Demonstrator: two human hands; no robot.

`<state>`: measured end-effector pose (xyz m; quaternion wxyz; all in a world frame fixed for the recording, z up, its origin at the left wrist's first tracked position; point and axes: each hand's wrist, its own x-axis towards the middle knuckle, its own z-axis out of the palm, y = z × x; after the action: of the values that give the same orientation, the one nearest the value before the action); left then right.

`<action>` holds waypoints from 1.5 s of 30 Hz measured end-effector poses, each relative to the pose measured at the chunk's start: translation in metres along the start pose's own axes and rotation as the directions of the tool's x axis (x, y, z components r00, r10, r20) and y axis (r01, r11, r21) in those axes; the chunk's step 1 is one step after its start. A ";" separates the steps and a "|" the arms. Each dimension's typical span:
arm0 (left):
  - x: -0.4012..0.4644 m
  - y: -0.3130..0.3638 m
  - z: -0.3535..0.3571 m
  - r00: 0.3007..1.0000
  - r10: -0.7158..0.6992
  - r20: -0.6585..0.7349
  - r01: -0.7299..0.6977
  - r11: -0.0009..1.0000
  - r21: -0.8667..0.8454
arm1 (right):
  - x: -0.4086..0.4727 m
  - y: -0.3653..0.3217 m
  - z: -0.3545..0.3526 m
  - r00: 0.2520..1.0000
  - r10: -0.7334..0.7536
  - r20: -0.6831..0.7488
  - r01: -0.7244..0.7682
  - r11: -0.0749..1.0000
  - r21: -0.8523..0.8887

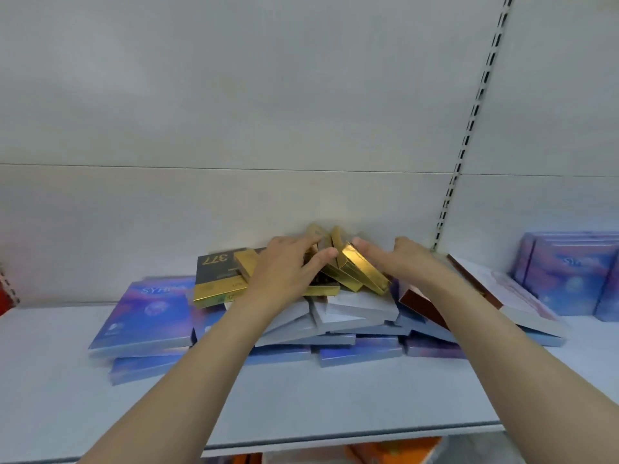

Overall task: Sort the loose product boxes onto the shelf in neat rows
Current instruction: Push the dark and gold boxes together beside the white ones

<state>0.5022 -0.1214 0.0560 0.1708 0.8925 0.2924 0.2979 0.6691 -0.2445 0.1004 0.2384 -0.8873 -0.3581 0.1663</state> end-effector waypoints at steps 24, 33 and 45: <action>-0.006 0.021 0.004 0.947 -0.119 -0.298 0.080 0.987 -0.138 | 0.002 0.014 0.011 0.973 0.047 -0.227 0.131 0.696 0.706; -0.016 0.028 -0.013 0.890 -0.315 -0.329 0.096 0.836 -0.539 | -0.008 0.026 0.017 0.934 0.043 -0.353 0.271 0.558 0.784; -0.006 0.169 0.063 0.964 -0.196 -0.178 -0.004 0.661 -0.750 | -0.048 0.160 -0.074 0.885 0.069 -0.461 0.358 0.533 0.767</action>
<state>0.6093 -0.2641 0.0860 0.4985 0.6842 0.2108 0.4888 0.7598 -0.4019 0.0814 0.7184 -0.6441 -0.2463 0.0917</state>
